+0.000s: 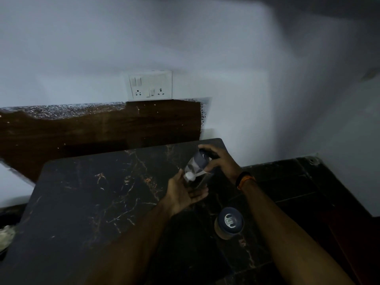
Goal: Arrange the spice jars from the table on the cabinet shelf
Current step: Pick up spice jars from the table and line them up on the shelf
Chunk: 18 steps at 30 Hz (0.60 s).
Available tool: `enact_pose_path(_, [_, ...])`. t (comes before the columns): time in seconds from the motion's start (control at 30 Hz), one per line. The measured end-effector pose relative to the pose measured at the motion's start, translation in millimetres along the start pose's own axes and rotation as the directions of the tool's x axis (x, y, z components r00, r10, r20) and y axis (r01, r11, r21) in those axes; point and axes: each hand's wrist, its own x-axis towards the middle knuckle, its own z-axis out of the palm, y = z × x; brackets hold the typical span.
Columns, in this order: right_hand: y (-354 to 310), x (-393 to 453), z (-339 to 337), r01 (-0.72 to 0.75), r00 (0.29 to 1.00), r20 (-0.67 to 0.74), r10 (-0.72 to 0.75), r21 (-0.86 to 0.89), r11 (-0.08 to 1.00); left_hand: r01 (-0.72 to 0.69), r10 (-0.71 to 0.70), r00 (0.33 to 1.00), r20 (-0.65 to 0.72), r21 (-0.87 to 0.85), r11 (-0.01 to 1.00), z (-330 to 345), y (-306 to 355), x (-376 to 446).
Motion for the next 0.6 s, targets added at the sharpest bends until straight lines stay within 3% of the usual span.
enact_pose_path(0.1, [-8.1,-1.4,-4.5,0.007,1.0,-0.018,-0.006,0.082,0.997,-0.038,0.051,0.992,0.118,-0.111,0.993,9.8,4.3,-6.5])
enact_pose_path(0.2, [-12.4,-0.8,-8.5,0.042,0.996,-0.091,-0.027,0.162,0.986,-0.116,0.131,0.97,0.204,-0.083,0.99,16.4,10.2,-9.6])
enact_pose_path(0.37, [-19.8,1.5,-5.1,0.088,0.967,-0.253,-0.029,0.225,0.97,-0.264,0.238,0.936,0.261,0.071,0.962,33.0,21.3,-19.9])
enact_pose_path(0.5, [-24.5,4.1,1.0,0.058,0.916,-0.398,0.04,0.231,0.971,-0.434,0.363,0.888,0.281,0.256,0.864,49.4,26.9,-30.3])
enact_pose_path(0.6, [-26.8,6.4,6.9,0.027,0.9,-0.427,0.09,0.261,0.965,-0.501,0.426,0.861,0.278,0.316,0.806,59.7,29.2,-36.3])
